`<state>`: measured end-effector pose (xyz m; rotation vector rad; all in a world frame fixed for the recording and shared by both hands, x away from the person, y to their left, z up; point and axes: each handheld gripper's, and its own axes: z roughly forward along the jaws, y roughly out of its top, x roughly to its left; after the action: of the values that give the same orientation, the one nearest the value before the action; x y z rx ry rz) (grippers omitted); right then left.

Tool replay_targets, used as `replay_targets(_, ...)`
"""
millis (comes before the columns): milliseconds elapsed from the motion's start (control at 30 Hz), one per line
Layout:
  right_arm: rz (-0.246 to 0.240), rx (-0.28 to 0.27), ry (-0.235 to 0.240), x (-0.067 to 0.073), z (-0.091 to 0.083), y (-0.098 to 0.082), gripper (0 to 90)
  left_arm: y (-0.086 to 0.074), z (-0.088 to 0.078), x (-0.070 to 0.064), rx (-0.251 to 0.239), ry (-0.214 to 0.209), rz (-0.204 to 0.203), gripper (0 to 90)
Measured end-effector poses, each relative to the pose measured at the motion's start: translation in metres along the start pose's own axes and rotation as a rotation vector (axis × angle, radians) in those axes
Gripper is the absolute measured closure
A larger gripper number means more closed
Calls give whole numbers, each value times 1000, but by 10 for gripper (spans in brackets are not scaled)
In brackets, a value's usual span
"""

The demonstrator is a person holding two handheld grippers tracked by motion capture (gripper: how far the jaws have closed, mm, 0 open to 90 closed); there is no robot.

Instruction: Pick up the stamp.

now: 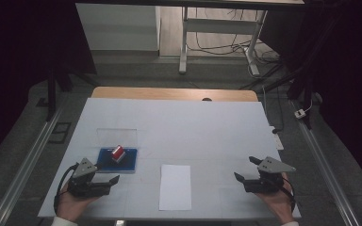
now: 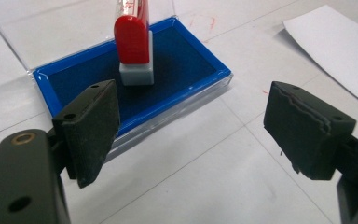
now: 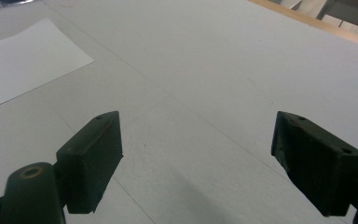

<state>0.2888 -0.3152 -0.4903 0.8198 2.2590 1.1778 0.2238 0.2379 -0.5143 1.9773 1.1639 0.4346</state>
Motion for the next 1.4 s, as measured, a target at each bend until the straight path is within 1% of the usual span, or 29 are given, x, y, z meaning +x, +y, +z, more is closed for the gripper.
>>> replay_targets(33,1,-1,5,0,0,0,164,0,0,0,-1,0,2,190)
replay_targets(67,0,-17,8,0,-2,1,176,0,0,-1,-1,-1,3,191)
replay_targets(200,2,-23,12,0,-4,2,189,0,0,-1,1,-3,5,192)
replay_targets(400,-5,-15,21,1,-4,1,221,1,-1,0,2,0,8,198)
replay_targets(567,-7,-18,28,2,-4,1,234,1,-2,0,4,3,10,206)
replay_targets(600,-12,-14,21,3,-4,2,236,2,-2,0,6,4,10,208)
replay_targets(633,-10,-19,28,3,-3,2,237,2,-2,0,6,5,9,211)
replay_targets(867,-10,-7,30,4,-2,0,246,6,-7,0,17,8,14,219)
replay_targets(933,-12,-4,36,4,-2,0,248,8,-8,0,24,12,14,221)
replay_targets(1133,-16,5,35,4,-2,0,253,21,-12,-1,42,-1,30,233)
replay_targets(1200,-7,4,35,3,-2,-1,256,25,-13,-2,48,-1,34,232)
replay_targets(1400,-5,14,33,2,-2,-2,257,38,-13,-1,65,-9,44,230)
